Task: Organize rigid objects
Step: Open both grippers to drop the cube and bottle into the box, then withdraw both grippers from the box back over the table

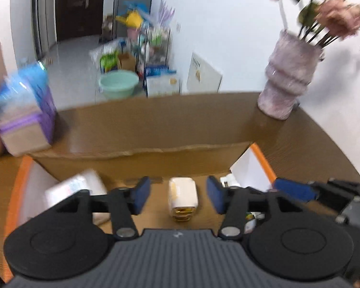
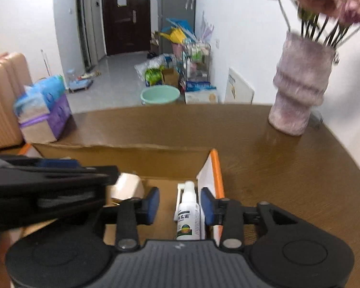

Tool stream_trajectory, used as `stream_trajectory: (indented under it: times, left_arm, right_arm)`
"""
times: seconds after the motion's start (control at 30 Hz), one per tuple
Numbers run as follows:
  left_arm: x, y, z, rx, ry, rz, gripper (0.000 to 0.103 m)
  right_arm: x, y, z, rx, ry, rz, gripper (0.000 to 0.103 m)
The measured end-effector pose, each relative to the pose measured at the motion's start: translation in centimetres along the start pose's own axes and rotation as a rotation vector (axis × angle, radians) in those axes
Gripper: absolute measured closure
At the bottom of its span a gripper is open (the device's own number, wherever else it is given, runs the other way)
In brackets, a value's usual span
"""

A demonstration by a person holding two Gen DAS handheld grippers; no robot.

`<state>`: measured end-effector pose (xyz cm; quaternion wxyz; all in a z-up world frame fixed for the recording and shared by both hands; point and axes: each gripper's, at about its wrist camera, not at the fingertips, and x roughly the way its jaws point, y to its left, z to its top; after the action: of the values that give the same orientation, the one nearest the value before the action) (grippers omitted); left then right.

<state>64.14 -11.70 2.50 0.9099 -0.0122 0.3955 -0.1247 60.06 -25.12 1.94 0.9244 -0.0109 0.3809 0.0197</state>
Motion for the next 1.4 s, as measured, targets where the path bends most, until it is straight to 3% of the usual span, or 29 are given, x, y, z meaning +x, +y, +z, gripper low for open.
stream_trajectory:
  times: [0.07,0.13,0.2,0.3,0.47,0.6,0.67,0.83,0.93,1.1,1.23,1.4]
  left_arm:
    - [-3.2,0.6,-0.1,0.04,-0.039,0.018,0.039]
    - [-6.3,1.1,-0.8,0.109,-0.095,0.078,0.033]
    - [-9.2,1.9,-1.9,0.165,-0.139,0.135,0.031]
    - [-13.3,3.1,-4.4,0.179,-0.183,0.19,0.029]
    - [-19.6,4.4,-9.9,0.153,-0.32,0.227,0.025]
    - [-23.9,4.9,-14.7,0.138,-0.462,0.242,0.004]
    - [-26.0,5.2,-17.3,0.108,-0.546,0.232,0.003]
    - [-29.6,4.7,-23.3,0.129,-0.661,0.229,0.0]
    - [-31.7,4.8,-27.1,0.094,-0.684,0.209,0.0]
    - [-35.1,4.3,-33.2,0.098,-0.657,0.251,0.0]
    - [-39.0,3.6,-39.3,0.107,-0.701,0.307,0.0]
    - [-41.6,1.3,-46.3,0.066,-0.744,0.291,0.0]
  right_arm:
    - [-2.7,0.2,-0.1,-0.023,-0.026,-0.005,0.062]
    - [-5.1,0.0,-0.4,-0.018,-0.036,0.022,0.054]
    - [-7.2,-0.3,-1.1,-0.008,-0.044,0.048,0.052]
    - [-10.6,-0.7,-2.7,0.001,-0.087,0.058,0.047]
    - [-16.2,-0.5,-7.2,0.017,-0.205,0.116,0.035]
    - [-20.2,-0.1,-11.6,0.001,-0.339,0.116,0.028]
    - [-21.9,0.4,-13.5,-0.017,-0.399,0.093,0.024]
    - [-25.1,1.1,-19.3,-0.018,-0.493,0.089,0.014]
    - [-26.8,1.6,-23.0,-0.021,-0.516,0.077,0.011]
    - [-30.1,2.3,-29.9,0.025,-0.538,0.077,0.01]
    - [-33.3,3.8,-35.5,-0.026,-0.536,0.097,0.002]
    - [-37.1,5.7,-40.7,0.012,-0.591,0.058,0.001]
